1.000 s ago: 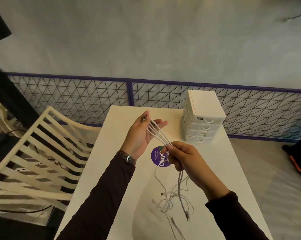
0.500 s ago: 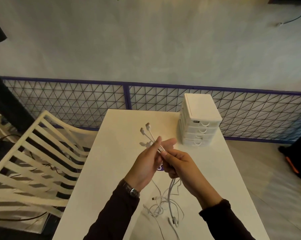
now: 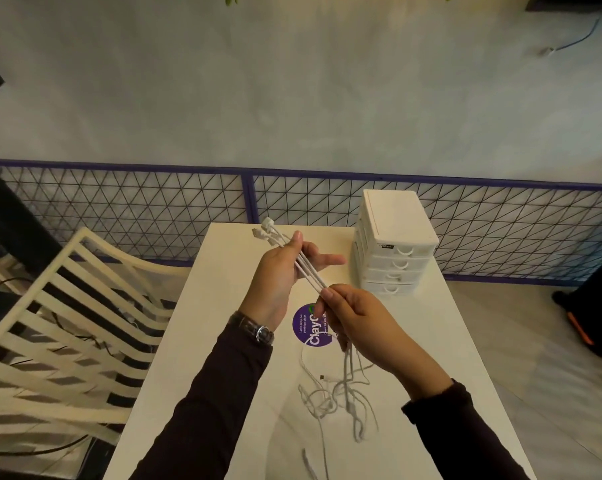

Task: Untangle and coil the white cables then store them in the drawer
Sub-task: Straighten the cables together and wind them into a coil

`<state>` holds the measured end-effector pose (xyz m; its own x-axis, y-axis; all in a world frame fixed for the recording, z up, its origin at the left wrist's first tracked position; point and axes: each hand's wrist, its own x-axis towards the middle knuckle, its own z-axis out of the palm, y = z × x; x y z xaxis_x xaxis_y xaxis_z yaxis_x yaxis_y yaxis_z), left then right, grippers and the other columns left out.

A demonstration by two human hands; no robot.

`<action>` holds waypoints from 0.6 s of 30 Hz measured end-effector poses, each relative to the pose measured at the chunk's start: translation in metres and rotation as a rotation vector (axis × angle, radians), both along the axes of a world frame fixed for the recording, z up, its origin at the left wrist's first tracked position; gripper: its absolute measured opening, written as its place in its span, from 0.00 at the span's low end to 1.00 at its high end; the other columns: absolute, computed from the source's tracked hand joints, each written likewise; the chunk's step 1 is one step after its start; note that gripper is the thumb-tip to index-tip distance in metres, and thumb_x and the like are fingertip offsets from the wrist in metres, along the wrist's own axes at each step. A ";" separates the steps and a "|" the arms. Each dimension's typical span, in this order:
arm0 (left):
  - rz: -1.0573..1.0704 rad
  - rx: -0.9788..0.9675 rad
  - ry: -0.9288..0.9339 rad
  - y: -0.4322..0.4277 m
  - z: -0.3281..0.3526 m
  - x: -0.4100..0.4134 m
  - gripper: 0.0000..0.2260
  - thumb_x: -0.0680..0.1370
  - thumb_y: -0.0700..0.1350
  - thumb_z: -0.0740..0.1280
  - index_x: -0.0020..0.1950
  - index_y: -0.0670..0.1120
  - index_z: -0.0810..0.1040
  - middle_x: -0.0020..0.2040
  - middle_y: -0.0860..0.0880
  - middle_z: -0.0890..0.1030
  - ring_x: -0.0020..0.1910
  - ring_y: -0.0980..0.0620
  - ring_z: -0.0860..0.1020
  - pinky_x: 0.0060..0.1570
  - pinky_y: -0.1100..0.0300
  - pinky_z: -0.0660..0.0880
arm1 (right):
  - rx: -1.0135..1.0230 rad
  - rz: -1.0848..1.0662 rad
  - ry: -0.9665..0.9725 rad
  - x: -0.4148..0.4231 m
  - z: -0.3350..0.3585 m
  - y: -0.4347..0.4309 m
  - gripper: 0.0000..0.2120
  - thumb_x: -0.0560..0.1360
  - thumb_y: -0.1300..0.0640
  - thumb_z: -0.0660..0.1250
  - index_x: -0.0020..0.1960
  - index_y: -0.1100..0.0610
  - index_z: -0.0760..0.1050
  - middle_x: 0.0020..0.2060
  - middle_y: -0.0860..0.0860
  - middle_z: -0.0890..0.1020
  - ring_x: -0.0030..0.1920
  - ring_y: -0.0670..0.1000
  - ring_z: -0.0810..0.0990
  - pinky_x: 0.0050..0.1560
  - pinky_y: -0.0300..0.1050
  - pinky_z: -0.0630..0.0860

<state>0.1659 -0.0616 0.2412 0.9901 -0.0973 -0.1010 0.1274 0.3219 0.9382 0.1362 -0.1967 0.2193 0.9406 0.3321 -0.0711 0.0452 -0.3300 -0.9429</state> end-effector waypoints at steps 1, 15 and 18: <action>0.007 0.012 0.007 0.000 0.000 0.001 0.18 0.82 0.47 0.50 0.38 0.43 0.70 0.37 0.42 0.84 0.43 0.49 0.84 0.40 0.72 0.76 | -0.026 -0.008 -0.019 0.001 0.000 0.000 0.16 0.80 0.51 0.56 0.37 0.51 0.76 0.24 0.45 0.70 0.21 0.41 0.69 0.27 0.35 0.67; 0.119 -0.170 0.045 0.038 0.002 0.031 0.17 0.83 0.48 0.50 0.38 0.45 0.69 0.53 0.34 0.75 0.49 0.45 0.84 0.51 0.57 0.78 | 0.290 0.040 0.201 0.002 -0.025 -0.033 0.17 0.69 0.47 0.68 0.47 0.60 0.75 0.22 0.46 0.74 0.22 0.44 0.65 0.24 0.38 0.62; 0.076 -0.133 0.038 0.040 0.006 0.033 0.16 0.83 0.47 0.51 0.39 0.44 0.70 0.47 0.38 0.81 0.49 0.44 0.84 0.59 0.54 0.75 | 0.359 0.081 0.230 0.010 -0.026 -0.040 0.08 0.70 0.54 0.70 0.42 0.59 0.78 0.32 0.54 0.80 0.30 0.49 0.76 0.32 0.42 0.74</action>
